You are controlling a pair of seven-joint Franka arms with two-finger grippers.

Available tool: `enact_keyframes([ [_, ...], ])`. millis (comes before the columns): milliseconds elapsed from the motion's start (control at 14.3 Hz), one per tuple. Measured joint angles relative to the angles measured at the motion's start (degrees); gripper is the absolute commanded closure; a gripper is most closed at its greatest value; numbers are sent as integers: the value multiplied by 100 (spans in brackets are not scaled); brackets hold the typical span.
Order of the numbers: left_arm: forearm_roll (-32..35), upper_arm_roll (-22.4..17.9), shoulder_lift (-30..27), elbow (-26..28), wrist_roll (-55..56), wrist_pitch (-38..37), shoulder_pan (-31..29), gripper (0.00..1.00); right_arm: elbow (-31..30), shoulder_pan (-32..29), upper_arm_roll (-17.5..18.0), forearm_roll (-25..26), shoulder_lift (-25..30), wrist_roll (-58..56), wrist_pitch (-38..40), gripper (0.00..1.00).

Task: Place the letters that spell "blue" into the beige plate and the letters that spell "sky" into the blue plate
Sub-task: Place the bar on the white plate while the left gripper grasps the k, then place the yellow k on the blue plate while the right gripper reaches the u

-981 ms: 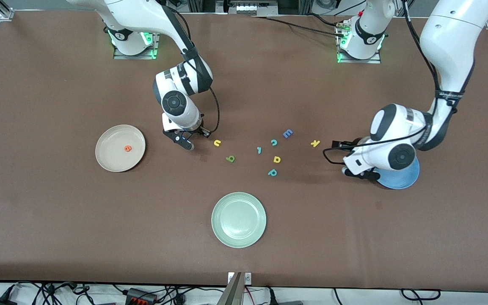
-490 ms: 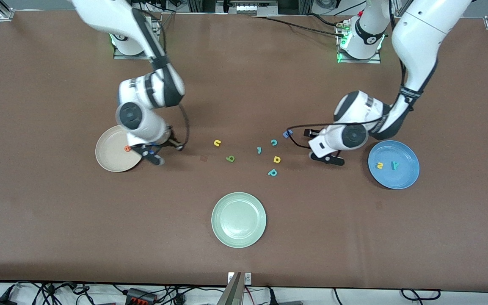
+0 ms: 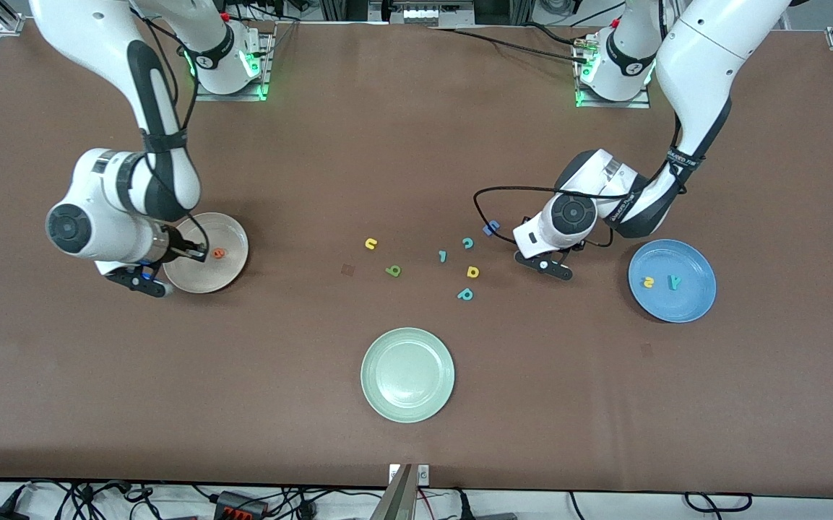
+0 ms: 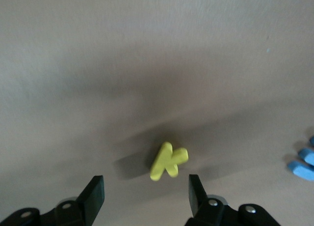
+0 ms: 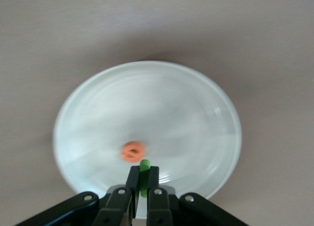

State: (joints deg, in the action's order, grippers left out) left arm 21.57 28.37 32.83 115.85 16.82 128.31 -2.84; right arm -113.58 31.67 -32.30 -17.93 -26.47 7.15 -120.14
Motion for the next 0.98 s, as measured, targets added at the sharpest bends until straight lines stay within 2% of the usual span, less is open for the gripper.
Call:
enact_keyframes([
  [70,49,0,43,5,-7,101,0,23,-18,-132,-3,0,-63,-211,-2,93],
  [140,72,0,90,6,-12,172,0,28,-32,-246,-3,0,-157,-402,-22,93],
  [420,82,7,115,-3,-23,243,-2,88,-35,-349,24,-1,-449,-595,-182,90],
  [490,82,7,104,-9,-23,242,-5,93,-32,-324,39,-1,-454,-595,-188,85],
  [561,82,8,92,-13,-23,242,-10,97,-27,-294,44,-1,-454,-595,-188,53],
  [631,82,9,74,-15,-23,229,-18,99,-23,-281,59,-1,-455,-595,-188,1],
  [841,91,-7,14,-109,-89,-25,-180,99,-7,-280,86,-2,-467,-595,-187,0],
  [981,93,-13,-141,-433,-319,-684,-368,99,123,-221,108,-5,-447,-596,-177,0],
])
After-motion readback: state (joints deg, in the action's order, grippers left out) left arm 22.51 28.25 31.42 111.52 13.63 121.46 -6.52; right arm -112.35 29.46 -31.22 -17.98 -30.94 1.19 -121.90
